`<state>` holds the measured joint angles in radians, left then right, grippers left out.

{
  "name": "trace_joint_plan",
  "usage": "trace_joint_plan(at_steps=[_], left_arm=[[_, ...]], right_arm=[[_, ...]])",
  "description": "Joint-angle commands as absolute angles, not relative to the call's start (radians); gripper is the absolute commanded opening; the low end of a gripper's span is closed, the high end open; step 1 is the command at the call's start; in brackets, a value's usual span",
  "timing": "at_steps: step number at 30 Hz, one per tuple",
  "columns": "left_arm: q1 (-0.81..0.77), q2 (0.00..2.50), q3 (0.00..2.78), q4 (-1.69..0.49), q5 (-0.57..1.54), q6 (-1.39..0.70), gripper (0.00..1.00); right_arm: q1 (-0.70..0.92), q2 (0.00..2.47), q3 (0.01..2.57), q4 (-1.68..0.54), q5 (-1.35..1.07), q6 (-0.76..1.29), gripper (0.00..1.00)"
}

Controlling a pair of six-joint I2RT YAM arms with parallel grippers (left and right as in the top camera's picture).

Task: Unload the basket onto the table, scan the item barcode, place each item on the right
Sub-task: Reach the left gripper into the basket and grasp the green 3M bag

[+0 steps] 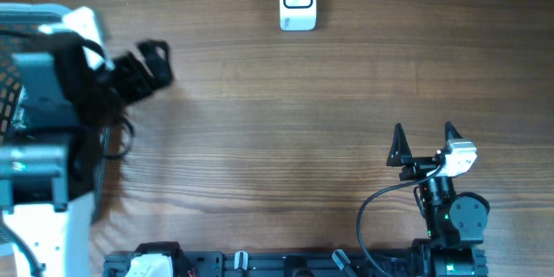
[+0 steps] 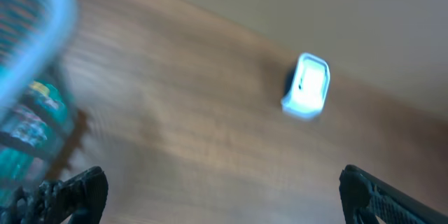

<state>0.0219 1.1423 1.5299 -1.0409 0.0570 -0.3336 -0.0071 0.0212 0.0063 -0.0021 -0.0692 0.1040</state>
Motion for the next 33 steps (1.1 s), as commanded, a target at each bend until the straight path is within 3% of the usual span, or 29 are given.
trace_joint_plan(at_steps=[1,8,14,21,27,33], left_arm=[[0.160,1.257,1.722,-1.127,-0.005,-0.469,1.00],[0.614,1.369,1.730,-1.270,0.047,-0.641,1.00],[0.832,1.438,1.662,-1.351,0.057,-0.712,1.00],[0.861,1.448,1.433,-1.290,0.004,-0.714,1.00],[0.891,1.448,1.401,-1.275,-0.070,-0.678,1.00],[0.891,1.448,1.190,-1.113,-0.025,-0.610,1.00]], right_arm=[[-0.004,0.014,0.006,0.001,-0.056,0.107,1.00],[-0.004,0.014,0.006,0.001,-0.056,0.107,1.00],[-0.004,0.014,0.006,0.001,-0.056,0.107,1.00],[-0.004,0.014,0.006,0.001,-0.056,0.107,1.00],[-0.004,0.014,0.006,0.001,-0.056,0.107,1.00],[-0.004,0.014,0.006,0.001,-0.056,0.107,1.00]])
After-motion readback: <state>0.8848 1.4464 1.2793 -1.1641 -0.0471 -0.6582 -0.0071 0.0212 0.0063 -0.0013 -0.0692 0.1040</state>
